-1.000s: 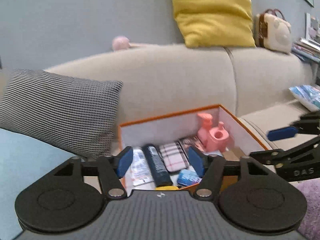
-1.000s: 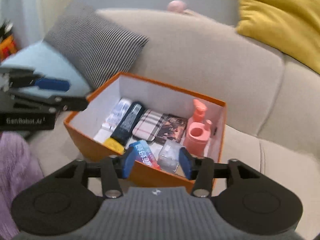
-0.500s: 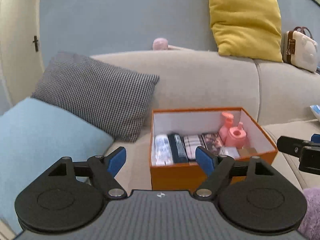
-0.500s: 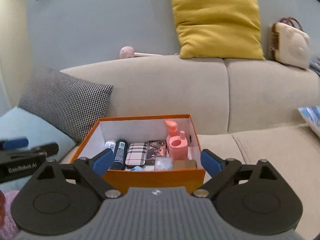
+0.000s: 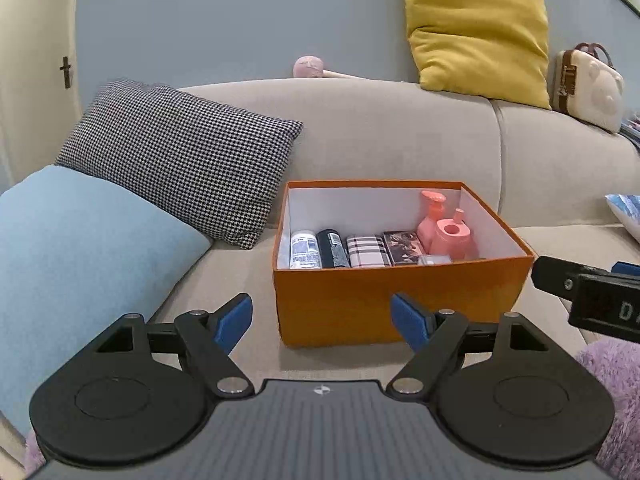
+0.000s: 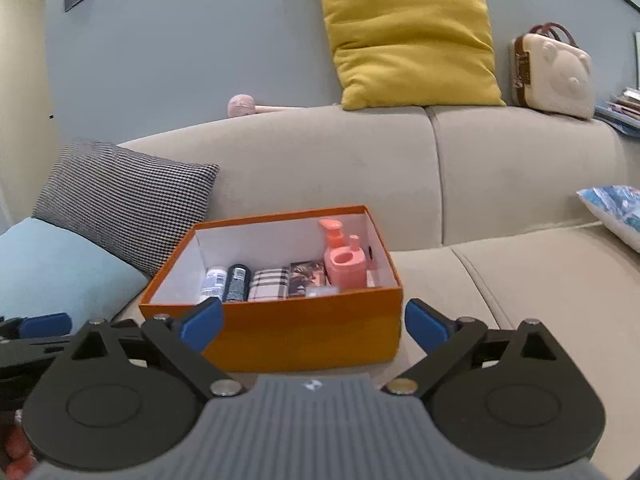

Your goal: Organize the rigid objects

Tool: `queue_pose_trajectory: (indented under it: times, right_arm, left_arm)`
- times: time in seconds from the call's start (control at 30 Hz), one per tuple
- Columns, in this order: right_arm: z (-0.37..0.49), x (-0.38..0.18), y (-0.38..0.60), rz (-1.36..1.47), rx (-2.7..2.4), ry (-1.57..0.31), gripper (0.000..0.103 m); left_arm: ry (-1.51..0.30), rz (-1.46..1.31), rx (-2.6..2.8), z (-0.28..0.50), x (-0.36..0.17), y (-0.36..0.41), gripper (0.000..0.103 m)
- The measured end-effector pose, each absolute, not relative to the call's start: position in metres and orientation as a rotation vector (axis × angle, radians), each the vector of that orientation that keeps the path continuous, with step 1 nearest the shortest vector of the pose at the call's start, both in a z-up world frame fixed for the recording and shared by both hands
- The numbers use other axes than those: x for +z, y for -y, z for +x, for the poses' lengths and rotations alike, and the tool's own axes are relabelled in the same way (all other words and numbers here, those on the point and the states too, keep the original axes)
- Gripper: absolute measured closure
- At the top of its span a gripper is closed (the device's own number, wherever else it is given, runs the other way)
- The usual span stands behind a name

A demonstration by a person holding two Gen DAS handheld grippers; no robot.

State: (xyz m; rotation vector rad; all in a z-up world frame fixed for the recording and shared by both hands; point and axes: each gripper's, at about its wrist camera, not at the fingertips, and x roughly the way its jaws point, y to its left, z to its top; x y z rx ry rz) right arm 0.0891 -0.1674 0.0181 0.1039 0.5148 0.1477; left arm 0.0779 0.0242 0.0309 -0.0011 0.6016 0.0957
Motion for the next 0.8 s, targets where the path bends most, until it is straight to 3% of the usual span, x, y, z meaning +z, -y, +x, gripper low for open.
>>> queue_pose_trajectory:
  times: [0.8]
  right_arm:
    - [0.0847,0.0071,0.1678,0.074,0.165,-0.554,0.006]
  left_arm:
    - [-0.576,0.041,0.097,0.0669,0.0258,-0.0161,0.011]
